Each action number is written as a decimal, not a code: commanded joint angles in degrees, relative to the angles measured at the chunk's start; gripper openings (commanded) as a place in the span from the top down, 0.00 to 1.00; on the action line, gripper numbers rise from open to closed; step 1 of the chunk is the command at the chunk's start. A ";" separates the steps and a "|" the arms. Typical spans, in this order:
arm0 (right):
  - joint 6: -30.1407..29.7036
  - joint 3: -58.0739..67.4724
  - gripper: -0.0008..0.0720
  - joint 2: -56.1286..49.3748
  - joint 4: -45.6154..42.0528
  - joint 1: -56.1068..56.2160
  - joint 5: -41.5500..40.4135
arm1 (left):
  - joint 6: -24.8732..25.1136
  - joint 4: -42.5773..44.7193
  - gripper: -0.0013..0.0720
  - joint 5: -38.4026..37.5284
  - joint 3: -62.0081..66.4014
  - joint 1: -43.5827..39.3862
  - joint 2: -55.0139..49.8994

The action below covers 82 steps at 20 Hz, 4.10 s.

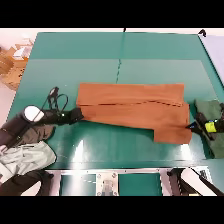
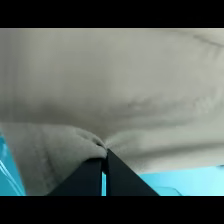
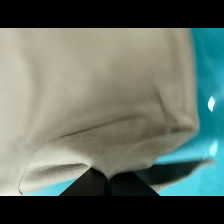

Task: Fold the shirts.

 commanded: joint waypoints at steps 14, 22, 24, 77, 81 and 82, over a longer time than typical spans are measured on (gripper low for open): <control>0.44 34.45 0.93 -38.29 12.46 17.51 -19.98 | 1.11 8.02 0.84 1.77 47.74 0.83 -44.33; -13.29 47.80 0.21 -42.62 11.02 7.63 -7.61 | 1.14 8.83 0.00 -14.84 64.98 8.63 -45.42; -16.81 47.76 0.19 -43.98 11.06 4.20 -4.31 | 1.11 8.76 0.00 -21.33 67.69 10.58 -45.42; -9.44 69.72 0.96 -37.59 26.27 34.27 15.04 | 11.50 12.33 0.95 -44.41 83.12 -3.96 -53.42; -6.99 69.70 0.96 -39.98 26.14 48.94 3.82 | 11.47 14.01 0.95 -48.52 83.03 7.52 -46.99; -6.12 69.70 0.96 -41.64 26.12 53.27 0.42 | 11.50 13.97 0.95 -48.70 83.06 9.64 -46.03</control>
